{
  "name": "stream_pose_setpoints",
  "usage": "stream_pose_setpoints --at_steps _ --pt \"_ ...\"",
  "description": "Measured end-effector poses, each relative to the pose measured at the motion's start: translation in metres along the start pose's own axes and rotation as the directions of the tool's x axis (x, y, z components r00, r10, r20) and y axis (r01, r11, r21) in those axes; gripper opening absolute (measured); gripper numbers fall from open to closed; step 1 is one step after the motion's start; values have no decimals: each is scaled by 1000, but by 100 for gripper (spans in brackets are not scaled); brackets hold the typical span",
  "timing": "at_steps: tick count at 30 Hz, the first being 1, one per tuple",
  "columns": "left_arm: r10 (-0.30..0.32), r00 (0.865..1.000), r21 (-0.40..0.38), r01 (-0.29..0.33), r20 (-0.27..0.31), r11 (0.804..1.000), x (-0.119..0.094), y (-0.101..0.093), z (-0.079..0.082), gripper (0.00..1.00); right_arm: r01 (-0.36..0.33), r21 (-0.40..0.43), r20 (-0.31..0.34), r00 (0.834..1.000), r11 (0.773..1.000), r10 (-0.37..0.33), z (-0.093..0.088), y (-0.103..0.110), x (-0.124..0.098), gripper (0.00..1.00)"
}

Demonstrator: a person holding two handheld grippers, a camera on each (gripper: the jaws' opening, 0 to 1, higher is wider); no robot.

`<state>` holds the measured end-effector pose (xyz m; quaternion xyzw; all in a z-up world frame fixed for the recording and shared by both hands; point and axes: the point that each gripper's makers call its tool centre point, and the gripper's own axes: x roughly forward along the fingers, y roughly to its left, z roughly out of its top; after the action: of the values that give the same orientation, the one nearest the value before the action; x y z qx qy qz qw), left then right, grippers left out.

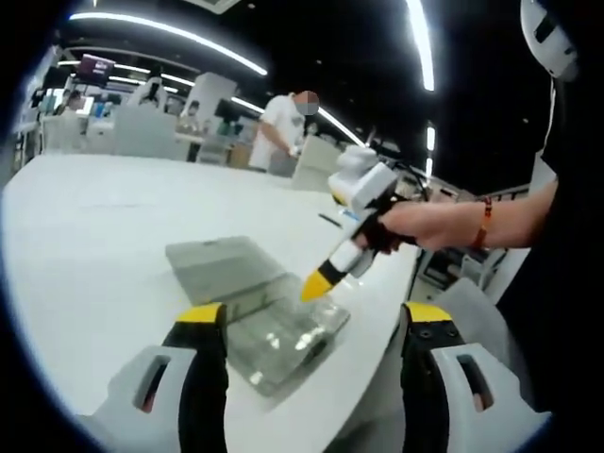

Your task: Insert the divider into the dual guide fixture by aligning both edges with the guide slots and pushing it downward to the bottom, including one-sided entry, uneven engagement, binding, and posture correction.

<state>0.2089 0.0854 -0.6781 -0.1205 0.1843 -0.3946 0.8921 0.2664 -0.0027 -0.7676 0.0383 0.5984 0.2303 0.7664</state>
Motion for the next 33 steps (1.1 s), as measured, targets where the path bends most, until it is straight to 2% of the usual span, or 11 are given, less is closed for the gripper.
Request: stream_pose_setpoints --at_steps 33 --pt "0 1000 -16 0 1 1000 -2 1 0 72 22 -29 20 1000 999 -21 0 -1 -2 0"
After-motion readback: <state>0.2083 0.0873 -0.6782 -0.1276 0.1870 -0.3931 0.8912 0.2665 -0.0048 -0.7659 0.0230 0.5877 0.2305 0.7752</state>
